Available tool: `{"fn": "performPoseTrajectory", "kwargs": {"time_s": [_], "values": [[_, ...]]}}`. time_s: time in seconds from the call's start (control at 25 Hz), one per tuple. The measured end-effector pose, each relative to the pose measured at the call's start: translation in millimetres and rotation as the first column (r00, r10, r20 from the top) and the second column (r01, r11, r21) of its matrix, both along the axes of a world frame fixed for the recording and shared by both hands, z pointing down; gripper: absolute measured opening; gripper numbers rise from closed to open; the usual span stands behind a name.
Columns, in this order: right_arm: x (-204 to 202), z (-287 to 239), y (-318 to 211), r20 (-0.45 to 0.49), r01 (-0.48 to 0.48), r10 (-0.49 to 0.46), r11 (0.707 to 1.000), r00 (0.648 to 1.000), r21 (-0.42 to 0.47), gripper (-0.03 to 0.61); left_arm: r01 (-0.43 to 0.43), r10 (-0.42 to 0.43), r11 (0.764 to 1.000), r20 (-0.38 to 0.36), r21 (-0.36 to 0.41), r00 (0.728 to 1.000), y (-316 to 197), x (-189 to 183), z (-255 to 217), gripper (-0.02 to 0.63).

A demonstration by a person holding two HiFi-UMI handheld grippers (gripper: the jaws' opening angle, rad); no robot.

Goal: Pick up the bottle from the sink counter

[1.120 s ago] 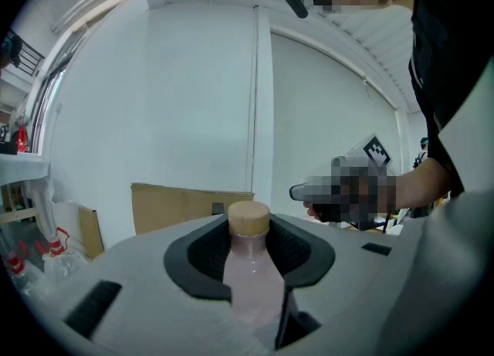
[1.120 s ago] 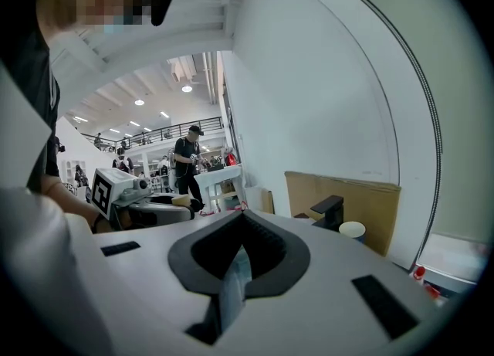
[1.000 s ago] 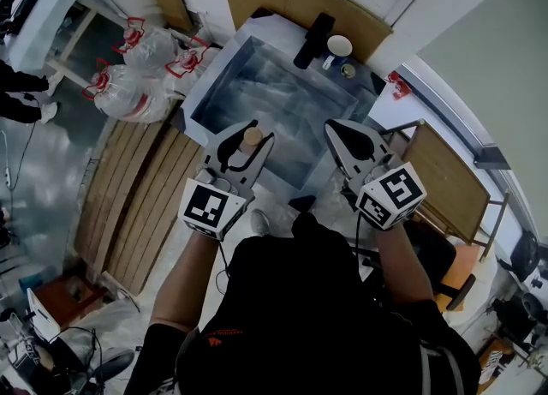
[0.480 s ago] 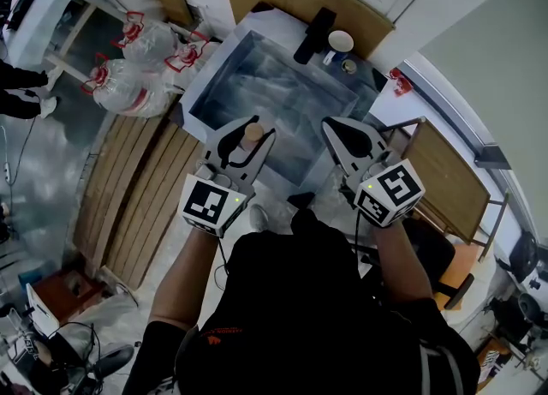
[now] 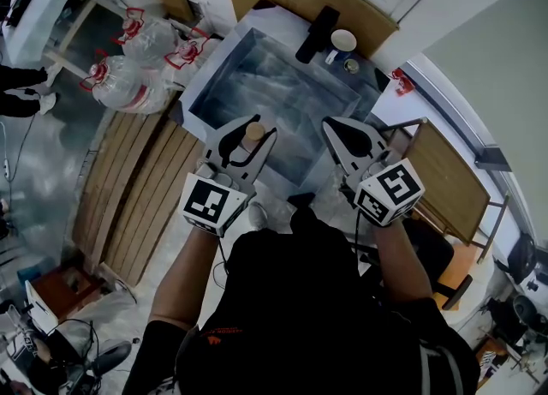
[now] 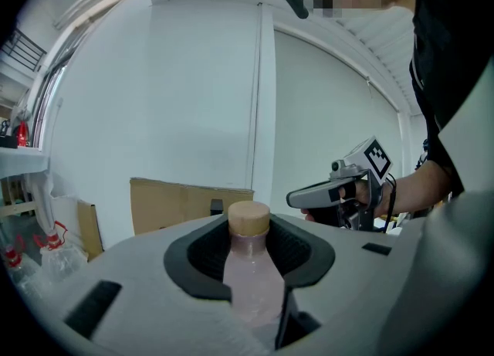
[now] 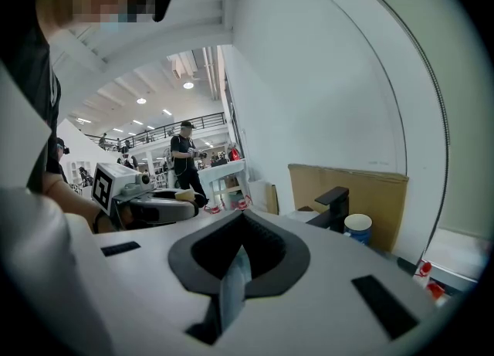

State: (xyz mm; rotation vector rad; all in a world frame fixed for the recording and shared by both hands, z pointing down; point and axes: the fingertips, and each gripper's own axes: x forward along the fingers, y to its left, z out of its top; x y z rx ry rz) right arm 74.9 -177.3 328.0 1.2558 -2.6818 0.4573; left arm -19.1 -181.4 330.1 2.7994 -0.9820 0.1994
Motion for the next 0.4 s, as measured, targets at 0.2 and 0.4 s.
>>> {"fn": "performPoseTrajectory", "kwargs": {"time_s": [0.2, 0.4], "values": [[-2.5, 2.2, -3.7, -0.005, 0.01, -0.01, 1.0, 1.0, -0.006, 0.003, 0.006, -0.006, 1.0, -0.001, -0.008, 1.0, -3.5, -1.4, 1.7, 0.143], [-2.9, 3.3, -6.3, -0.021, 0.025, -0.025, 1.0, 0.999, 0.0, 0.003, 0.008, -0.008, 1.0, -0.006, -0.007, 1.0, -5.7, -1.9, 2.0, 0.143]]}}
